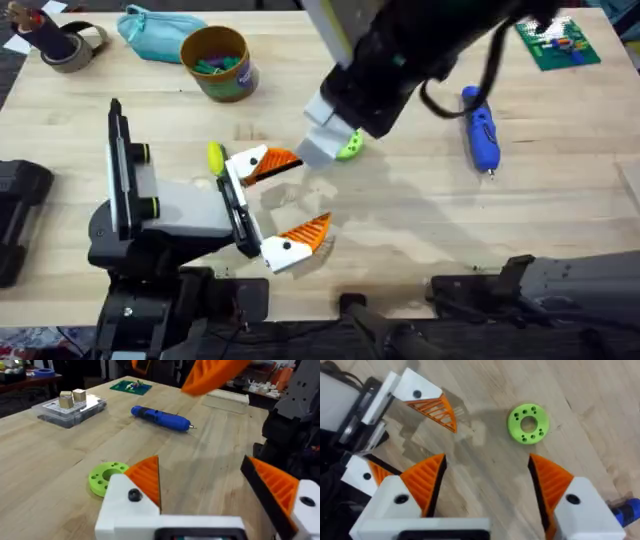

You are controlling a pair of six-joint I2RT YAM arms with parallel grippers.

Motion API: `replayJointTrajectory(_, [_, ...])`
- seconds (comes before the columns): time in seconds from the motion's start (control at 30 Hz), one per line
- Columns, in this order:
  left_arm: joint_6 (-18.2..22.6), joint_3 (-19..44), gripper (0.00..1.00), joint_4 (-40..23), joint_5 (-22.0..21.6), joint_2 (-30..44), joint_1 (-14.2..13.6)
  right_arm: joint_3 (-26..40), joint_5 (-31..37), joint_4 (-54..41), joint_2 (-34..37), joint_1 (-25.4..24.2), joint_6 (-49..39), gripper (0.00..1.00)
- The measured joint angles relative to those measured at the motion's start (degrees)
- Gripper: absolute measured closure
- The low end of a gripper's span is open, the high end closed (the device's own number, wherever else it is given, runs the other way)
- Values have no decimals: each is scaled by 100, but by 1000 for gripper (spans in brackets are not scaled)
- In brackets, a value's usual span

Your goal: Pick up the gripper from the table and insert it into the empty holder that is missing its gripper. Then pick up a screw, insert it into the mounting hole, and use the screwdriver to tighten it. Finally, clean up the table by picking up the vegetable and placing it into the bucket.

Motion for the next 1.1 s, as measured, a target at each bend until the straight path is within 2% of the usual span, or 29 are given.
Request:
replayJointTrajectory(0.13, [0, 0, 11, 0, 0, -1, 0, -205, 0, 166, 26, -4, -2, 14])
replayJointTrajectory(0.7, [0, 0, 11, -1, 0, -1, 0, -211, -33, 144, 25, -5, -34, 14])
replayJointTrajectory(0.97, [0, 0, 11, 0, 0, -1, 0, -211, -997, -225, 24, -11, -745, 14])
replayJointTrajectory(1.1, [0, 0, 11, 0, 0, -1, 0, -211, -1242, -220, 24, -10, -953, 14])
